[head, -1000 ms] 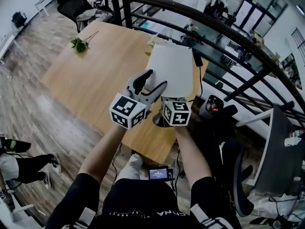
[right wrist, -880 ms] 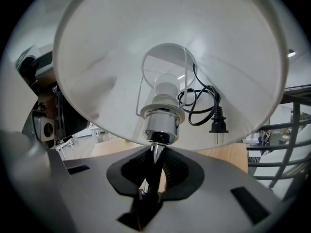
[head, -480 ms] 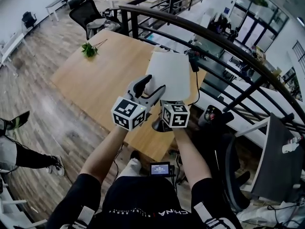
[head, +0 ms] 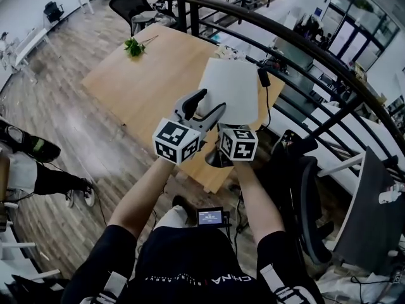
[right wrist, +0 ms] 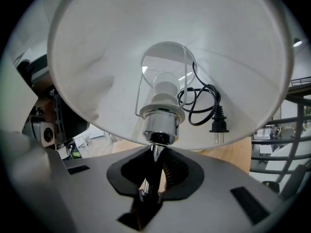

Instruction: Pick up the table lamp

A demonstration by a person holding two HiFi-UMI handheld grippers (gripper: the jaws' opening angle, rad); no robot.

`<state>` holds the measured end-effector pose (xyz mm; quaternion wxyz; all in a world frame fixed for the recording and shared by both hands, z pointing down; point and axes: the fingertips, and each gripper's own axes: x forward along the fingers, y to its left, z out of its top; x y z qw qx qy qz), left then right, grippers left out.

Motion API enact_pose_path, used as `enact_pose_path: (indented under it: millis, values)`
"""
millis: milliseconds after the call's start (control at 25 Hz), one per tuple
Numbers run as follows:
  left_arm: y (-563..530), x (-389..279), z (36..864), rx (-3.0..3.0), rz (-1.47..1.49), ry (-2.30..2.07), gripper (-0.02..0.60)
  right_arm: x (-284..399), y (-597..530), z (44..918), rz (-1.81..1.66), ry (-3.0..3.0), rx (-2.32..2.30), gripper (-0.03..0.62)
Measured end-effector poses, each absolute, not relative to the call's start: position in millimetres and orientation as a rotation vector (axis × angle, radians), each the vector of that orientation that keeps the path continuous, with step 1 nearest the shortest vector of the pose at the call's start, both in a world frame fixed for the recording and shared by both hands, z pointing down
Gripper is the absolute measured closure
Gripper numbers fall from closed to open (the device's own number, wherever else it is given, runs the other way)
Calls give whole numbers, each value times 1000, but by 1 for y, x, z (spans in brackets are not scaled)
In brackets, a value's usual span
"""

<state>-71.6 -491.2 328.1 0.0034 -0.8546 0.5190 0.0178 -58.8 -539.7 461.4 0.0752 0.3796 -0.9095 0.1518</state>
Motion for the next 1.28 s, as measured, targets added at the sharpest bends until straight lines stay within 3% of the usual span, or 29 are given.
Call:
enact_pose_path:
  millis: [560, 1280]
  values:
    - [-397, -105, 319, -2665, 111, 1619, 307, -90, -449, 453, 440, -2719, 1119, 516]
    - [-209, -141, 335, -2768, 194, 1540, 307, -113, -253, 469, 490, -2605, 1207, 516]
